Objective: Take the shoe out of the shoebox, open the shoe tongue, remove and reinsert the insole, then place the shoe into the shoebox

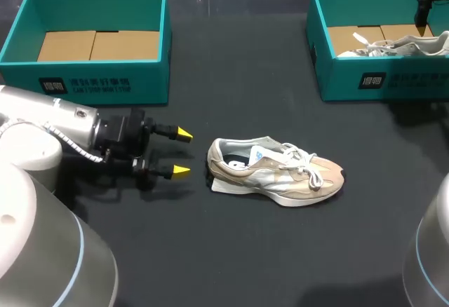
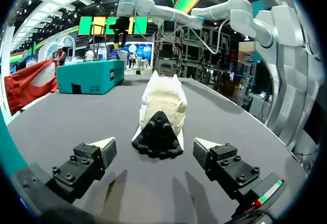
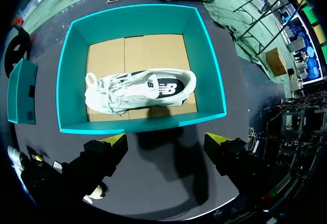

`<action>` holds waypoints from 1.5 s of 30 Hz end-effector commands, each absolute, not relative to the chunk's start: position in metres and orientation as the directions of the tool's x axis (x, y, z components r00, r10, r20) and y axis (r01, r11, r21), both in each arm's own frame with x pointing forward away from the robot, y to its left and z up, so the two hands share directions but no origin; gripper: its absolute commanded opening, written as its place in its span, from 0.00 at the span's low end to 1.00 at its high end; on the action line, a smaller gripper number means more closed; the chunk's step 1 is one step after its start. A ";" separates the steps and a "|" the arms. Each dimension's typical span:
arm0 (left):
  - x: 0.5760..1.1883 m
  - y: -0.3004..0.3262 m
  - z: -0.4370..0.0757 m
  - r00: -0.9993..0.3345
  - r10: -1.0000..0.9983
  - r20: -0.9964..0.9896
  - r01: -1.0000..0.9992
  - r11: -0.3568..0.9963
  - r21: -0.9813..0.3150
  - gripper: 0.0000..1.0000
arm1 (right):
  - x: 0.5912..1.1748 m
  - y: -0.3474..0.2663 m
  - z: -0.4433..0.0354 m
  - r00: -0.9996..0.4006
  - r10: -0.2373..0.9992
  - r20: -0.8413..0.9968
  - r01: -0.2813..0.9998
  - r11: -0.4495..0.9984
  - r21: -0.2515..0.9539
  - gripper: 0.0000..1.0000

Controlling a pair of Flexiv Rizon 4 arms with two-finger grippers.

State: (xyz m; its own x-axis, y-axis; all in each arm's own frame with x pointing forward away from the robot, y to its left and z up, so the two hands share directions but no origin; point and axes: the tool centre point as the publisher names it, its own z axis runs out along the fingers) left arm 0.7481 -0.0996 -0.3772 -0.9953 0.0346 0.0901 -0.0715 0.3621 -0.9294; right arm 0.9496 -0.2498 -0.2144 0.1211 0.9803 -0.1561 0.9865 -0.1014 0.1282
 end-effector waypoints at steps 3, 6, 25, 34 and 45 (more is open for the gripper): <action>0.755 -0.117 -0.385 -0.992 0.046 0.114 -0.089 0.375 -0.923 1.00 | 0.950 -0.250 -0.215 0.122 0.980 -0.156 0.986 -0.102 0.129 1.00; 0.758 -0.123 -0.388 -0.991 0.049 0.122 -0.095 0.376 -0.922 1.00 | 0.950 -0.250 -0.215 0.122 0.980 -0.156 0.986 -0.102 0.129 1.00; 0.746 -0.145 -0.403 -0.985 0.129 0.114 -0.058 0.374 -0.926 1.00 | 0.950 -0.250 -0.215 0.122 0.980 -0.156 0.986 -0.102 0.129 1.00; 0.737 -0.157 -0.410 -0.987 0.133 0.095 -0.040 0.362 -0.931 1.00 | 0.950 -0.250 -0.215 0.122 0.980 -0.156 0.986 -0.102 0.129 1.00; 0.736 -0.171 -0.410 -0.984 0.156 0.083 -0.023 0.349 -0.937 1.00 | 0.950 -0.250 -0.215 0.122 0.980 -0.156 0.986 -0.102 0.129 1.00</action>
State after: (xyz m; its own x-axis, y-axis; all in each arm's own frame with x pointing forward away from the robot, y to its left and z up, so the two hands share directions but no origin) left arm 0.7354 -0.1663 -0.4075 -0.9850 0.1525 0.0812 -0.0237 0.3465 -0.9378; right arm 0.9496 -0.2498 -0.2144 0.1211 0.9803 -0.1561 0.9865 -0.1014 0.1282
